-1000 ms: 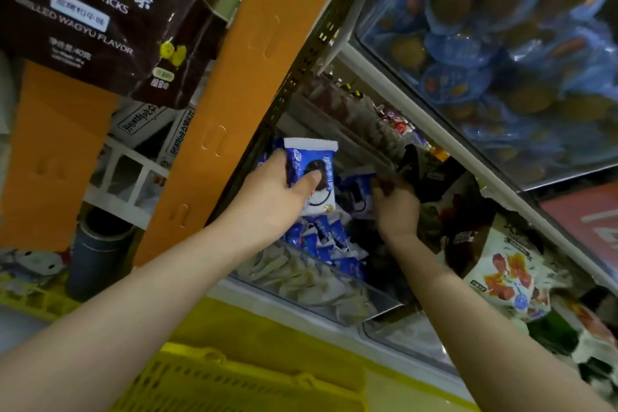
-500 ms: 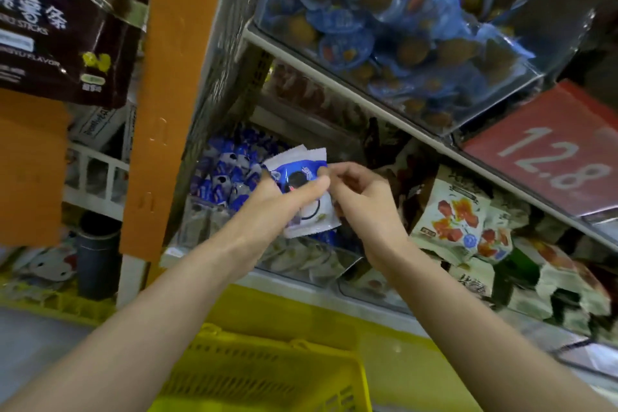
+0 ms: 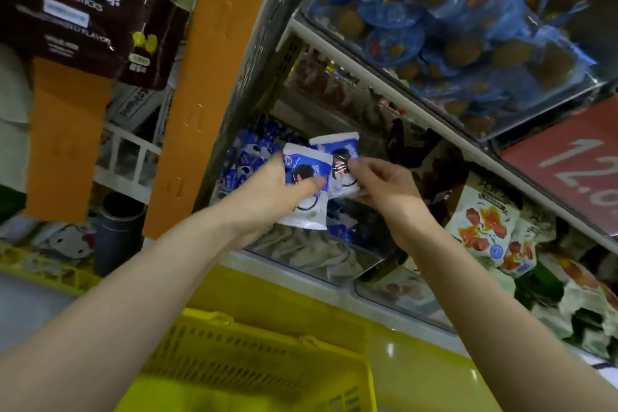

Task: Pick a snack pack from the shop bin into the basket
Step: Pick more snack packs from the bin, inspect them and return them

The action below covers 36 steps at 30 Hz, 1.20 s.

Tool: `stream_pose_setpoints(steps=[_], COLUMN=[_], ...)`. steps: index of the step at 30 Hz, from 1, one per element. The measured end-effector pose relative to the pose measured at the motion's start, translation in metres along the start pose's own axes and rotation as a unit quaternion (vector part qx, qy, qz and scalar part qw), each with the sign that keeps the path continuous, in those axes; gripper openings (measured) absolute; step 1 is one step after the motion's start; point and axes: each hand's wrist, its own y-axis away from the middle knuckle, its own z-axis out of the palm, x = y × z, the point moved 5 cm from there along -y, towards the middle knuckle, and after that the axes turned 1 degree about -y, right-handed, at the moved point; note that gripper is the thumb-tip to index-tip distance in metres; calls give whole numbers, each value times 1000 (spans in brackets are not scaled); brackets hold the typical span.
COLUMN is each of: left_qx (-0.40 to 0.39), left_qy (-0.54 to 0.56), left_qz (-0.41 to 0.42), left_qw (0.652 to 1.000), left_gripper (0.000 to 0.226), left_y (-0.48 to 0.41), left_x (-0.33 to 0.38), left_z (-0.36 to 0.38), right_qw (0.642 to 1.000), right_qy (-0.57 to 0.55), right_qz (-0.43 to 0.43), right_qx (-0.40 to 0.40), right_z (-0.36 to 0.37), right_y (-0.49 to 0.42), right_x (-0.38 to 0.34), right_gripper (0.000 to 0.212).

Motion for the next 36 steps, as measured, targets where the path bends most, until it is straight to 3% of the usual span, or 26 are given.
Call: stream_pose_setpoints(steps=[4,8,15,21,28,32,36], left_qx=[60,84,109,95,92,94,63], left_qy=[-64,-53,-52,-40,-33,-52,-88], left_qz=[-14,13,28,37,43,44,50], left_qw=[996,995,992,994,994,993,993], left_gripper=[36,30,25,19,21,19,15], left_y=[-13,-16,-15,-14,-13,-10,-5], left_x=[-2,-3,-1,0,3,5,4], left_z=[-24,-38,-52,-52,-48,-43,-25], right_qw=[975,923,874,915,917,937,968], right_qy=[181,369,484,401,393,349,217], right_qz=[-36,-44,-7,44,73,0,-112], right_qx=[126,99,50,28,-1,29,55], right_z=[-6,6,12,19,23,25,29], right_y=[-40,-69,-91,-96,-103,-84,-39], right_x=[1,17,46,64,75,55,17], right_gripper=[29,25,26,21,29,29,26])
